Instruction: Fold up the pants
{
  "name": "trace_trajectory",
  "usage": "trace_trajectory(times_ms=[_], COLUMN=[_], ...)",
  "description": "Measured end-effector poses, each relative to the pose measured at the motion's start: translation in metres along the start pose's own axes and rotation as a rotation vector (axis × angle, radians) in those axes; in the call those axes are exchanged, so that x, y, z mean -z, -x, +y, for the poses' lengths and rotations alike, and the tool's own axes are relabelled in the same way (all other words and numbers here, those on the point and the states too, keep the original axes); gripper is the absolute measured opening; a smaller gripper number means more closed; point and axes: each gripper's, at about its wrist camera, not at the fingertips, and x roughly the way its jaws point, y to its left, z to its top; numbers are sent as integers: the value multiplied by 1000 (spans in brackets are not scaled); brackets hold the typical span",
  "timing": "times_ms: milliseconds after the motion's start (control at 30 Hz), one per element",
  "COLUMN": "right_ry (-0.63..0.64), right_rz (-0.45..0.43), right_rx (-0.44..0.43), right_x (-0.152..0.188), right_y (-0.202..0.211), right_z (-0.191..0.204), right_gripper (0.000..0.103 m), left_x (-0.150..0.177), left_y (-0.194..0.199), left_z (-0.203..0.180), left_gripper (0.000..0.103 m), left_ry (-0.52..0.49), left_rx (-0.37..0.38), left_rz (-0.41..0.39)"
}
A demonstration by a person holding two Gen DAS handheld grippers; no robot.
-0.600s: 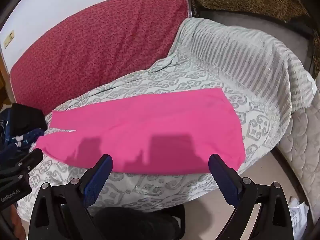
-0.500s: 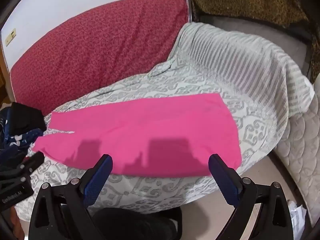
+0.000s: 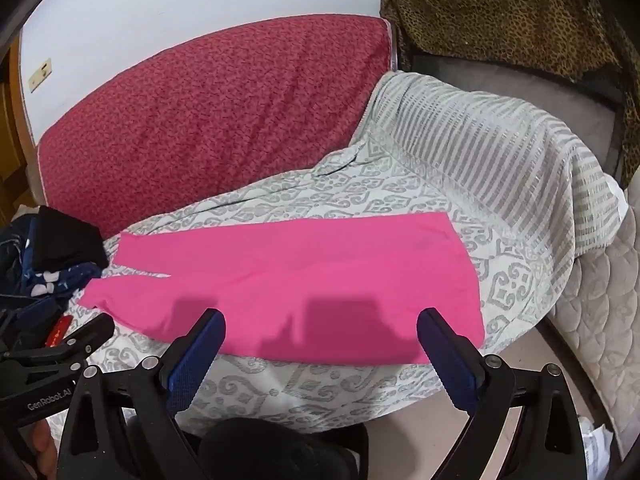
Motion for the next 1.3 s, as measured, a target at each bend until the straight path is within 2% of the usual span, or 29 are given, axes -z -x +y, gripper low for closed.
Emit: trace_trajectory(times_ms=[300, 500, 1300], right_ry=[22, 12, -2], right_rz=[-20, -23, -34], right_rx=[13, 6, 13], right_x=[-1, -2, 5], right_y=[5, 8, 16], right_z=[4, 3, 1], right_gripper=[98, 98, 98], left_x=[1, 1, 5], left_y=[1, 3, 19], left_z=[6, 8, -3], left_gripper=[100, 100, 100], left_ry=[13, 10, -31], left_rx=[7, 42, 40], left_rz=[-2, 1, -58])
